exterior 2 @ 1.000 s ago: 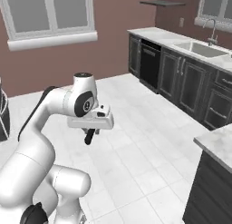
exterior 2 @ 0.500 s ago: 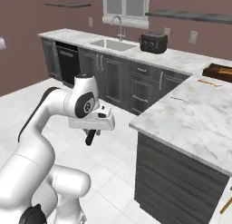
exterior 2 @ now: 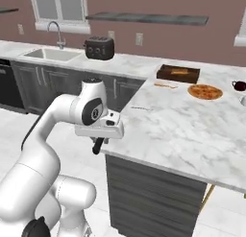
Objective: Take the pizza cutter from the drawer on the left and place it on the dining counter for cutting.
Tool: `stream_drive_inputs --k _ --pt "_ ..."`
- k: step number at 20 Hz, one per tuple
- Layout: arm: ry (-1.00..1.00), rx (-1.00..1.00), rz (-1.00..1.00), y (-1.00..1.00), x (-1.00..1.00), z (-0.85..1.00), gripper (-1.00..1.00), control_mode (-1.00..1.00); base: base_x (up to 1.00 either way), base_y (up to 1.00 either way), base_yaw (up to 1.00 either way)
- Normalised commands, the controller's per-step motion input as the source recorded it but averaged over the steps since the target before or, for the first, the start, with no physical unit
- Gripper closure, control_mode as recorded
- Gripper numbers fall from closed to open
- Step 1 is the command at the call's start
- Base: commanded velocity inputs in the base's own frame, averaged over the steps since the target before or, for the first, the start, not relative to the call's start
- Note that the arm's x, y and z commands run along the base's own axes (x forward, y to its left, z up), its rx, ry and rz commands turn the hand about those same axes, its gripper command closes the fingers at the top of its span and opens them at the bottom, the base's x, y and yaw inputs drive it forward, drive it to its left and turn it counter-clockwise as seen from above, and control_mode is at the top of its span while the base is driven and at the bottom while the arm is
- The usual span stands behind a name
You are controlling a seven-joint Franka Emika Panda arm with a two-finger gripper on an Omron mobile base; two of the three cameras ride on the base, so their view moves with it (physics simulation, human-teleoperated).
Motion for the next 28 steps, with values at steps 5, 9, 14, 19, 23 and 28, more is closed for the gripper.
stream_drive_inputs --k 5,9,14,19,23,28 --pt "0.0 0.0 0.0 0.0 0.0 0.0 1.0 1.0 0.42 0.43 -0.43" --pt "0.0 0.0 0.0 0.0 0.0 0.0 1.0 1.0 0.03 0.8 -0.4" --pt "0.0 0.0 0.0 0.0 0.0 0.0 1.0 1.0 0.0 1.0 -0.44" --pt "0.0 0.0 0.0 0.0 0.0 0.0 1.0 1.0 0.0 1.0 -0.45" --pt "0.0 0.0 0.0 0.0 0.0 0.0 1.0 1.0 0.0 1.0 -0.46" --pt "0.0 0.0 0.0 0.0 0.0 0.0 1.0 1.0 0.0 1.0 -0.47"
